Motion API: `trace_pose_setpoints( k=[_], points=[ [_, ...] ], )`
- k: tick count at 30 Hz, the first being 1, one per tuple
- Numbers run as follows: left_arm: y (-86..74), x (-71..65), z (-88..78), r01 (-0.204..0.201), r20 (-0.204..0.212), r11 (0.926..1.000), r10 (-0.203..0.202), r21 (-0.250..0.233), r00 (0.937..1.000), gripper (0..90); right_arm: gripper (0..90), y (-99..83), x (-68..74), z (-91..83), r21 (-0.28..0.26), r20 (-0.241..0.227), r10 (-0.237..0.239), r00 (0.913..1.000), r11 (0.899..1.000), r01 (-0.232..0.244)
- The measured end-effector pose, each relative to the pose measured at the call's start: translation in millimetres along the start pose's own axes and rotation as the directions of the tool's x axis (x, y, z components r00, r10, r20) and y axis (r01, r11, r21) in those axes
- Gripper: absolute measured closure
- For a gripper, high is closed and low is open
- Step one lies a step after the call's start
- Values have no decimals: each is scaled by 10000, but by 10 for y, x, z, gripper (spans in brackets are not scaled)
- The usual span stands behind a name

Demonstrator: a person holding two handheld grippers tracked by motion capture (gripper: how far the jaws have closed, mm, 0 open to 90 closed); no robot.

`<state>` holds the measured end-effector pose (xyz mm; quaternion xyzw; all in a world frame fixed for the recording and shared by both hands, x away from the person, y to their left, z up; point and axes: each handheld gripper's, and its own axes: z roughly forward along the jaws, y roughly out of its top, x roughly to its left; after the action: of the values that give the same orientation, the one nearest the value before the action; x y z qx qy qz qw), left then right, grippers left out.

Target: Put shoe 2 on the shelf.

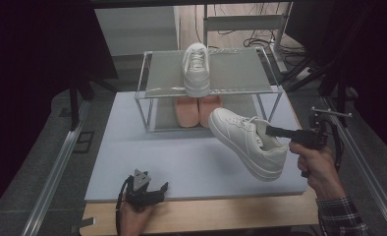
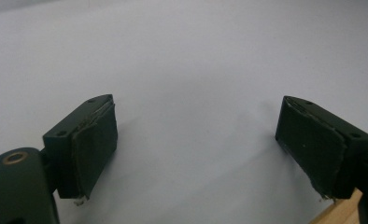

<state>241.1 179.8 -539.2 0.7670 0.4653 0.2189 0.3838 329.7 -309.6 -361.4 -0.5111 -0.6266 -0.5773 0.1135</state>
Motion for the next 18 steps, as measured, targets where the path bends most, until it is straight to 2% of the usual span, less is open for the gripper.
trace_pose_setpoints(
  k=[8,18],
  points=[
    [0,1,1,1,4,10000,-1,0,10000,129,852,93,104,-89,-328,-228,102,9997,9994,-110],
    [0,2,0,-3,13,10000,3,11,10000,129,853,271,301,-180,-779,-310,45,9995,9969,-69]
  ],
)
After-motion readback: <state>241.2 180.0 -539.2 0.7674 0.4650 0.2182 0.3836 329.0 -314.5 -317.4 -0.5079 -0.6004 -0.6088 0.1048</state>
